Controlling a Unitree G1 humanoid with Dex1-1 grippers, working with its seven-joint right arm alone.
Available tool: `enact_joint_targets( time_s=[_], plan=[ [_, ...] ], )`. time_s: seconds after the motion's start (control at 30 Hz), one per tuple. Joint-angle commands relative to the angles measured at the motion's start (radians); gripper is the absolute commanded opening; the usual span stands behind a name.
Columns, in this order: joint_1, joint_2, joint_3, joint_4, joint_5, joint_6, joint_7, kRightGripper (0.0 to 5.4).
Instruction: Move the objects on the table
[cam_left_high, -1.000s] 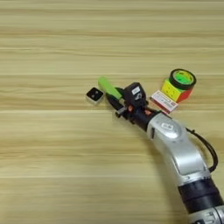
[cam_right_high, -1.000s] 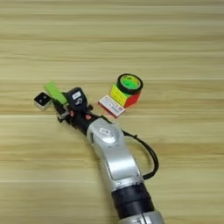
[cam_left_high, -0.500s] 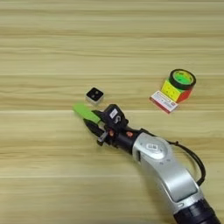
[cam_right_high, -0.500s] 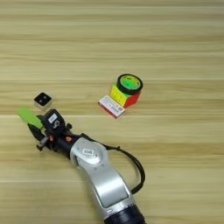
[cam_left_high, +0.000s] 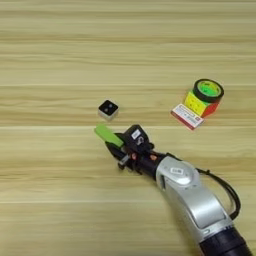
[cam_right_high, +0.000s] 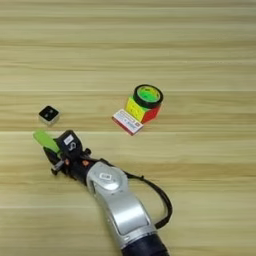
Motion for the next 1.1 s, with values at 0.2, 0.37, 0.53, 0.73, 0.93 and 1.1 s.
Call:
enact_joint_targets(
  time_s=[0.2,0.37,0.53,0.73,0.93,1.1],
  plan=[
    [-0.024,0.006,-0.002,-0.087,-0.009,-0.030,-0.021,2.62],
    [-0.019,0.002,0.001,-0.175,-0.035,-0.044,-0.043,3.18],
    [-0.026,0.008,0.011,-0.239,-0.047,-0.043,-0.051,3.70],
    [-0.020,-0.009,-0.027,-0.271,-0.052,-0.045,-0.080,4.35],
    [0.019,-0.062,-0.172,-0.365,-0.022,-0.001,-0.119,4.93],
    [0.056,-0.073,-0.265,-0.417,0.001,0.050,-0.155,5.35]
  ],
)
